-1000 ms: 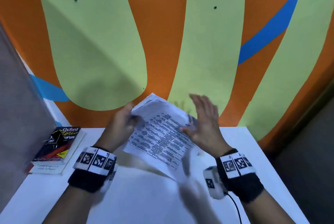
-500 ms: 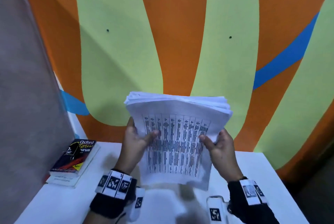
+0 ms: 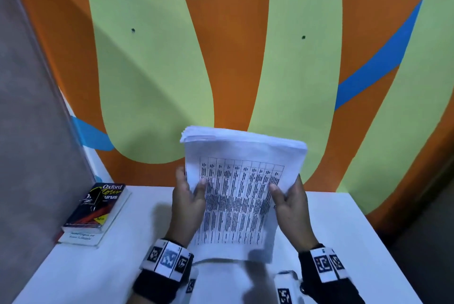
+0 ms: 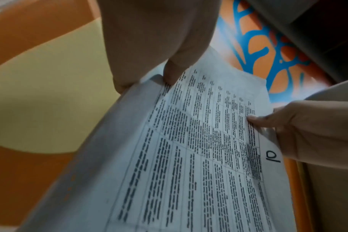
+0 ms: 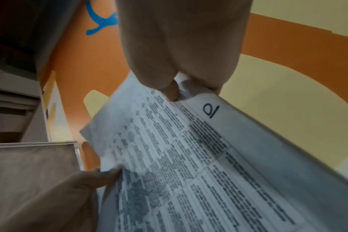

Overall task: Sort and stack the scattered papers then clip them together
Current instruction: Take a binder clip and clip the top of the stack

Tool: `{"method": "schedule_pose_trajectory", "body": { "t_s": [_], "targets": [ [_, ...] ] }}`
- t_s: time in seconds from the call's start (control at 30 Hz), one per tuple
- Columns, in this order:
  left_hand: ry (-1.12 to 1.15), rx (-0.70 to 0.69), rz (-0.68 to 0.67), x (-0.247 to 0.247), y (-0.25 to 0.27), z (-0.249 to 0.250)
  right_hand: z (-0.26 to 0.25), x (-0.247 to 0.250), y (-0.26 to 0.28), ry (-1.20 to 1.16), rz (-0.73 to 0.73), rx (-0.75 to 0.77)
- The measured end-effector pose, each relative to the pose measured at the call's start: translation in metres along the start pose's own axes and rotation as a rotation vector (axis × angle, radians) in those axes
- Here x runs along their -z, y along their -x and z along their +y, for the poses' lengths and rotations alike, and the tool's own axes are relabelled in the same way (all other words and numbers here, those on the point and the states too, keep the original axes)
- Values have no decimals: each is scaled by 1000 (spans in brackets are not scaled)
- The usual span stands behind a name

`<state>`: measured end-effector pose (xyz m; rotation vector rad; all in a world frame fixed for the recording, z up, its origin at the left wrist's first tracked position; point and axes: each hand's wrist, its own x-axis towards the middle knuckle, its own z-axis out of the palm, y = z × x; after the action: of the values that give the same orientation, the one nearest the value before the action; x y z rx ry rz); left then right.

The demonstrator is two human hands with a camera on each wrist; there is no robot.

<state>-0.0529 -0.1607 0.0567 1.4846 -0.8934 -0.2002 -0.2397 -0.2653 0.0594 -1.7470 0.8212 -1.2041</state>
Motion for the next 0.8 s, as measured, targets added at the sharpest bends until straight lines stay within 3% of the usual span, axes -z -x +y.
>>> {"method": "schedule_pose_trajectory", "body": {
  "t_s": [0.13,0.37,0.5,0.67,0.8],
  "targets": [
    [-57,96,-29,-12,8,-12,6,-9,8,129,66,-31],
    [11,38,-2,-19,1,7,-10,-16,9,171,115,120],
    [-19,138,-46,-27,21,-15,6,-23,21,213,105,49],
    [36,56,56,-25,27,-16,2,-22,20,199,183,91],
    [19,126,-54,-22,30,-27,14,-26,24,161,171,31]
  ]
}}
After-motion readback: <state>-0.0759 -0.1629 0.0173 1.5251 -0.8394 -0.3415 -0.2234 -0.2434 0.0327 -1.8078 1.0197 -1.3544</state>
